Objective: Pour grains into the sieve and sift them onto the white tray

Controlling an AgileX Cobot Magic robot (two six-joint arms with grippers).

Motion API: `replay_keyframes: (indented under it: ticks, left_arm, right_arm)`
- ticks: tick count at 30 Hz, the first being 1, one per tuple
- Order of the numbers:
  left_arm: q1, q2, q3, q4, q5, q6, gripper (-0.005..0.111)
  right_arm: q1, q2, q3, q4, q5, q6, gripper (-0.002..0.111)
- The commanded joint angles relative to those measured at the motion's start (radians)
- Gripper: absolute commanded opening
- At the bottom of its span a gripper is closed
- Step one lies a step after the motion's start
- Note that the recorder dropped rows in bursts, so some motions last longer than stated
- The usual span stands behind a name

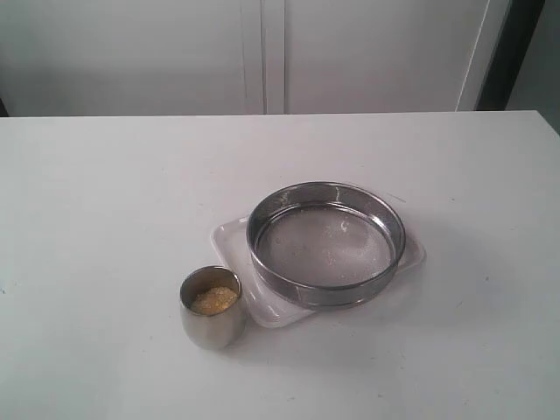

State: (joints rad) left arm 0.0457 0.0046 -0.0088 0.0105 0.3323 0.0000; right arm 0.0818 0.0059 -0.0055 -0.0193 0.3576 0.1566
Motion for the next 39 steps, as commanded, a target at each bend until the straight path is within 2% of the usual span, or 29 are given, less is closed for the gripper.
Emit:
replay_keyframes:
  ticks: [1, 20, 25, 30, 39]
  left_arm:
    - [0.004, -0.005, 0.009, -0.011, 0.004, 0.0, 0.0]
    - [0.004, -0.005, 0.009, -0.011, -0.024, 0.0, 0.0]
    - [0.004, -0.005, 0.009, -0.011, -0.143, 0.0, 0.0]
    - [0.004, -0.005, 0.009, -0.011, -0.405, 0.0, 0.0]
    - [0.004, -0.005, 0.009, -0.011, -0.449, 0.0, 0.0]
  right_arm:
    - [-0.002, -0.006, 0.005, 0.0, -0.015, 0.002, 0.0]
    - [-0.002, -0.006, 0.005, 0.0, -0.015, 0.002, 0.0]
    - [-0.002, -0.006, 0.005, 0.0, -0.015, 0.002, 0.0]
    - [-0.002, -0.006, 0.005, 0.0, -0.015, 0.002, 0.0]
    - [-0.002, -0.006, 0.005, 0.0, -0.015, 0.002, 0.0]
